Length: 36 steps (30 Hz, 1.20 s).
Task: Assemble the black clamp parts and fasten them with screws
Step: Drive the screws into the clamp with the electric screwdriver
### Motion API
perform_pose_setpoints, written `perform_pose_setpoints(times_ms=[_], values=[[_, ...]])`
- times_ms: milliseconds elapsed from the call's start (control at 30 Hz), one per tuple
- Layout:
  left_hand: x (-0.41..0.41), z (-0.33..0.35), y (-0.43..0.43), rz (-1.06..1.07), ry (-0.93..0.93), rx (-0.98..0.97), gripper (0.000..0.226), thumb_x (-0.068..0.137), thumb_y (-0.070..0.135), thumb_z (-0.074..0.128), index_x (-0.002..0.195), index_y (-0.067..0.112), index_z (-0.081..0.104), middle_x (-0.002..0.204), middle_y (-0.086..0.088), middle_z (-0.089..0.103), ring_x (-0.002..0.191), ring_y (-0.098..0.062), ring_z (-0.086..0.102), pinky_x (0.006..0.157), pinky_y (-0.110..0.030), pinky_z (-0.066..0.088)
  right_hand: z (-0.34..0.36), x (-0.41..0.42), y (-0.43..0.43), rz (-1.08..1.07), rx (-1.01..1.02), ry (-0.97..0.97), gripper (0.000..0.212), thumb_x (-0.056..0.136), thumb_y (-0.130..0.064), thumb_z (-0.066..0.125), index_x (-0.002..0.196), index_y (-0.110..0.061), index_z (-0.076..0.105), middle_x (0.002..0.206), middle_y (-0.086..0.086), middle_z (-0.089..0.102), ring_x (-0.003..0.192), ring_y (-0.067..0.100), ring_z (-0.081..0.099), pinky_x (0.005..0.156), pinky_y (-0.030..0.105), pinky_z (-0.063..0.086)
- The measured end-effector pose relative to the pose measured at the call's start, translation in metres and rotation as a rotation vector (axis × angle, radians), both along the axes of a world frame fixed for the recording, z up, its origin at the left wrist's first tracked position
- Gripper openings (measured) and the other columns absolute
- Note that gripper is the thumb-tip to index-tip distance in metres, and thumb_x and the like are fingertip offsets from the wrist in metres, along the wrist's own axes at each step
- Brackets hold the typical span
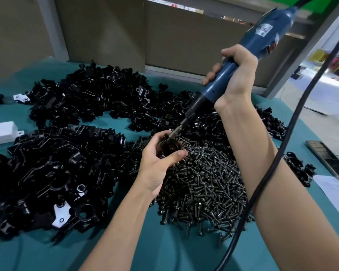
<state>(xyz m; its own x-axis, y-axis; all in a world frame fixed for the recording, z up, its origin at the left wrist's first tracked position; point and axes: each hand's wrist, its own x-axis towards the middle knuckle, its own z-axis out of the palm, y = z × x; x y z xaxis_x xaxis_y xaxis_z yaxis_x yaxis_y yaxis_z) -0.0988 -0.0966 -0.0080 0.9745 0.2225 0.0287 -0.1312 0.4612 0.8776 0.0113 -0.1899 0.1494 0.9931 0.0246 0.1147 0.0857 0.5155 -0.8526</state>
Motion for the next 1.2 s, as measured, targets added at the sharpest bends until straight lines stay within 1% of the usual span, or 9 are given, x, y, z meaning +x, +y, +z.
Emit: perform_pose_setpoints(times_ms=[100, 267, 367, 500, 600, 733, 867, 967, 1200], values=[[0.0003, -0.0004, -0.0005, 0.006, 0.003, 0.037, 0.048, 0.058, 0.019, 0.089, 0.097, 0.042, 0.072, 0.107, -0.006, 0.072, 0.119, -0.039, 0.062, 0.112, -0.055, 0.041, -0.0024, 0.0016, -0.0015, -0.003, 0.004, 0.009, 0.015, 0.079, -0.009, 0.06, 0.075, -0.012, 0.045, 0.056, 0.006, 0.047, 0.044, 0.019, 0.041, 0.048, 0.026, 0.041], [0.0006, 0.0007, -0.0008, 0.011, 0.001, 0.027, 0.055, 0.049, 0.032, 0.09, 0.099, 0.041, 0.072, 0.105, -0.004, 0.073, 0.118, -0.041, 0.062, 0.111, -0.055, 0.042, -0.0063, 0.0034, -0.002, 0.004, 0.025, 0.025, 0.016, 0.079, -0.01, 0.059, 0.073, -0.013, 0.044, 0.056, 0.005, 0.046, 0.044, 0.018, 0.041, 0.048, 0.026, 0.04], [0.0008, -0.0001, -0.0008, 0.006, 0.011, 0.026, 0.053, 0.05, 0.029, 0.091, 0.098, 0.04, 0.071, 0.102, -0.003, 0.073, 0.117, -0.042, 0.062, 0.11, -0.055, 0.042, -0.0066, 0.0038, -0.0014, 0.01, 0.031, 0.024, 0.017, 0.079, -0.01, 0.058, 0.071, -0.013, 0.044, 0.055, 0.005, 0.045, 0.044, 0.019, 0.04, 0.048, 0.026, 0.04], [-0.0004, 0.001, -0.0011, 0.009, 0.032, 0.022, 0.045, 0.059, 0.016, 0.087, 0.093, 0.042, 0.071, 0.096, -0.002, 0.074, 0.116, -0.042, 0.063, 0.11, -0.055, 0.043, -0.0055, 0.003, 0.0, 0.018, 0.03, 0.016, 0.017, 0.079, -0.009, 0.058, 0.071, -0.013, 0.044, 0.054, 0.005, 0.045, 0.043, 0.019, 0.04, 0.048, 0.026, 0.04], [-0.0015, 0.0025, -0.0007, 0.0, 0.044, -0.007, 0.053, 0.057, 0.018, 0.093, 0.101, 0.033, 0.069, 0.095, -0.005, 0.074, 0.116, -0.043, 0.063, 0.111, -0.054, 0.042, -0.0045, 0.0016, 0.0023, 0.021, 0.018, 0.004, 0.016, 0.079, -0.008, 0.057, 0.071, -0.013, 0.044, 0.054, 0.006, 0.045, 0.043, 0.019, 0.04, 0.047, 0.026, 0.039], [-0.0015, 0.0022, -0.0012, -0.001, 0.059, -0.028, 0.057, 0.061, 0.014, 0.091, 0.111, 0.017, 0.065, 0.093, -0.003, 0.073, 0.117, -0.043, 0.062, 0.111, -0.052, 0.043, -0.0027, -0.0002, 0.003, 0.039, 0.022, -0.007, 0.016, 0.08, -0.008, 0.058, 0.072, -0.013, 0.045, 0.054, 0.005, 0.045, 0.043, 0.018, 0.04, 0.047, 0.025, 0.039], [-0.0019, 0.0035, -0.0013, -0.008, 0.059, -0.026, 0.055, 0.054, 0.022, 0.092, 0.103, 0.019, 0.068, 0.094, -0.001, 0.072, 0.118, -0.043, 0.061, 0.111, -0.053, 0.042, -0.0012, -0.0023, 0.0032, 0.04, 0.012, -0.022, 0.016, 0.08, -0.009, 0.058, 0.071, -0.013, 0.046, 0.054, 0.005, 0.046, 0.044, 0.018, 0.04, 0.047, 0.025, 0.04], [-0.0012, 0.0024, -0.0017, 0.01, 0.067, -0.009, 0.046, 0.059, 0.014, 0.086, 0.101, 0.019, 0.068, 0.1, -0.004, 0.07, 0.12, -0.042, 0.06, 0.113, -0.054, 0.04, -0.0012, -0.0034, 0.0029, 0.041, 0.015, -0.017, 0.016, 0.08, -0.009, 0.058, 0.071, -0.013, 0.045, 0.054, 0.005, 0.046, 0.044, 0.018, 0.04, 0.047, 0.025, 0.04], [-0.0007, 0.0019, -0.0023, -0.001, 0.055, -0.001, 0.041, 0.061, 0.012, 0.084, 0.097, 0.021, 0.068, 0.096, -0.004, 0.07, 0.119, -0.045, 0.059, 0.114, -0.055, 0.037, -0.0025, -0.0035, 0.0032, 0.041, 0.015, -0.008, 0.016, 0.08, -0.008, 0.058, 0.072, -0.013, 0.044, 0.054, 0.005, 0.045, 0.043, 0.018, 0.04, 0.047, 0.026, 0.04]])
